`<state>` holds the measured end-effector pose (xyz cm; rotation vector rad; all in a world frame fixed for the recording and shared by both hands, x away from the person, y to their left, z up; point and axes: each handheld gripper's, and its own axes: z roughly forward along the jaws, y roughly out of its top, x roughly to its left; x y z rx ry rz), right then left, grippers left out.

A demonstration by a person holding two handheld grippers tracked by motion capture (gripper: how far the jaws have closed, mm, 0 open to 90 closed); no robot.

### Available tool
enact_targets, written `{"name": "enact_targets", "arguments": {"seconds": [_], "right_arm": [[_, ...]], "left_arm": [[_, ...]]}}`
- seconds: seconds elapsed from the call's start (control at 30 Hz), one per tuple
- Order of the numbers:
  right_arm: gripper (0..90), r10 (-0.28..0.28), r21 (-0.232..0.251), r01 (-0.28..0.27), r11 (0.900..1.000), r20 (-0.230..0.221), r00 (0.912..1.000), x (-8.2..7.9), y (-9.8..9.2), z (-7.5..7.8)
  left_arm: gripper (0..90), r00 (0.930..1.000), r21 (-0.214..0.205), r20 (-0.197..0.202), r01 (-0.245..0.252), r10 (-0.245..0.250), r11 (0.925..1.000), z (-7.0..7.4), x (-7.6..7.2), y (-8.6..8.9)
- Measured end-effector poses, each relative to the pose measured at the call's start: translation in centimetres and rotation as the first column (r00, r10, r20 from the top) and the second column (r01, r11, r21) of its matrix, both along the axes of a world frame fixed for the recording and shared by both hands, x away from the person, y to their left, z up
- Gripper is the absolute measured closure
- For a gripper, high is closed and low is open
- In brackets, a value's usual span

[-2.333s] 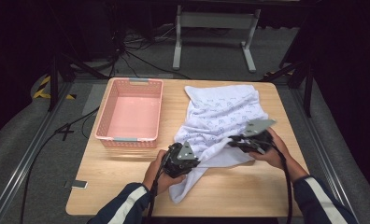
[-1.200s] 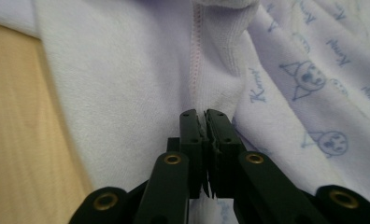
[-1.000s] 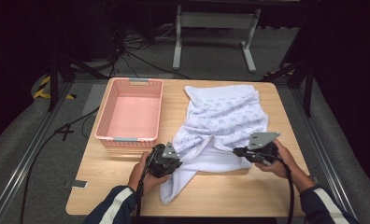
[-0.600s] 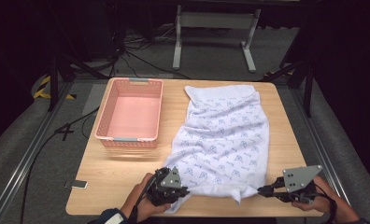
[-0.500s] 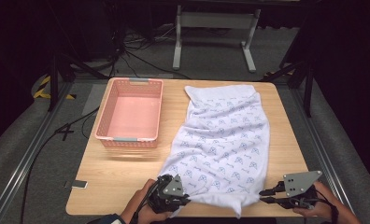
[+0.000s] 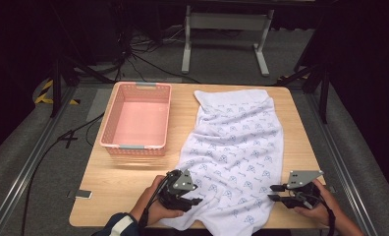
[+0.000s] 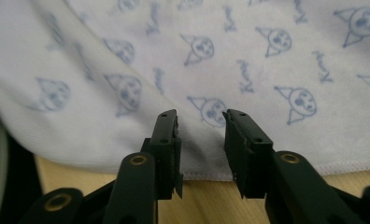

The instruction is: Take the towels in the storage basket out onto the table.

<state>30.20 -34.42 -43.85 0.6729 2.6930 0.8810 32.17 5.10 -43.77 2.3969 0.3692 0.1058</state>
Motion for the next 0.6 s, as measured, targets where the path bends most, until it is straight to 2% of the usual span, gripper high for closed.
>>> {"name": "enact_targets", "arguments": {"seconds": [0.07, 0.1, 0.2, 0.23, 0.3, 0.37, 0.43, 0.5, 0.53, 0.57, 0.6], "right_arm": [[64.5, -0.04, -0.008, 0.04, 0.9992, -0.008, 0.9992, 0.4, -0.1, -0.5], [62.0, -0.06, -0.027, 0.06, 0.9978, -0.001, 0.9982, 0.6, -0.3, -0.7], [62.0, -0.141, -0.008, 0.141, 0.9899, 0.006, 0.99, 1.3, -1.5, -0.7], [61.6, -0.16, -0.012, 0.161, 0.987, 0.013, 0.987, 1.5, -1.8, -0.7], [60.2, -0.207, -0.013, 0.208, 0.9781, 0.029, 0.9778, 2.2, -2.5, -0.7], [59.4, -0.265, -0.049, 0.269, 0.9619, 0.083, 0.9608, 3.0, -3.1, -0.6], [57.9, -0.301, -0.049, 0.307, 0.9506, 0.092, 0.9491, 3.9, -3.8, -0.6], [58.6, -0.321, -0.037, 0.324, 0.9454, 0.069, 0.9446, 4.6, -4.4, -0.6], [62.7, -0.323, -0.047, 0.326, 0.9443, 0.059, 0.9446, 4.8, -4.7, -0.4], [63.6, -0.303, -0.072, 0.306, 0.9493, 0.045, 0.9518, 4.7, -4.7, -0.2], [63.6, -0.303, -0.072, 0.306, 0.9493, 0.045, 0.9518, 4.7, -4.7, -0.2]], "left_arm": [[57.4, 0.9998, 0.033, 0.0, -0.019, 0.019, 0.9993, -0.8, 1.1, -0.2], [57.4, 0.9993, 0.03, -0.016, -0.032, 0.033, 0.999, -1.1, 1.5, -0.3], [58.6, 0.9994, 0.079, -0.011, -0.032, 0.033, 0.9963, -1.8, 2.4, -0.4], [58.7, 0.9991, 0.059, -0.016, -0.037, 0.038, 0.9976, -1.9, 2.5, -0.4], [59.3, 0.9993, 0.063, -0.014, -0.033, 0.033, 0.9975, -1.9, 2.7, -0.6], [59.1, 0.9993, 0.055, -0.02, -0.031, 0.033, 0.998, -1.9, 2.7, -1.0], [58.4, 0.9997, 0.04, -0.019, -0.013, 0.014, 0.9991, -2.1, 2.4, -1.4], [58.4, 0.9979, 0.029, -0.051, 0.041, -0.039, 0.9988, -2.0, 1.9, -1.8], [58.4, 0.9955, 0.027, -0.066, 0.071, -0.069, 0.9971, -2.0, 1.5, -2.1], [58.2, 0.9928, 0.032, -0.062, 0.104, -0.102, 0.994, -1.9, 1.1, -2.3], [56.2, 0.9928, 0.032, -0.062, 0.104, -0.102, 0.994, -1.9, 1.1, -2.3]]}}
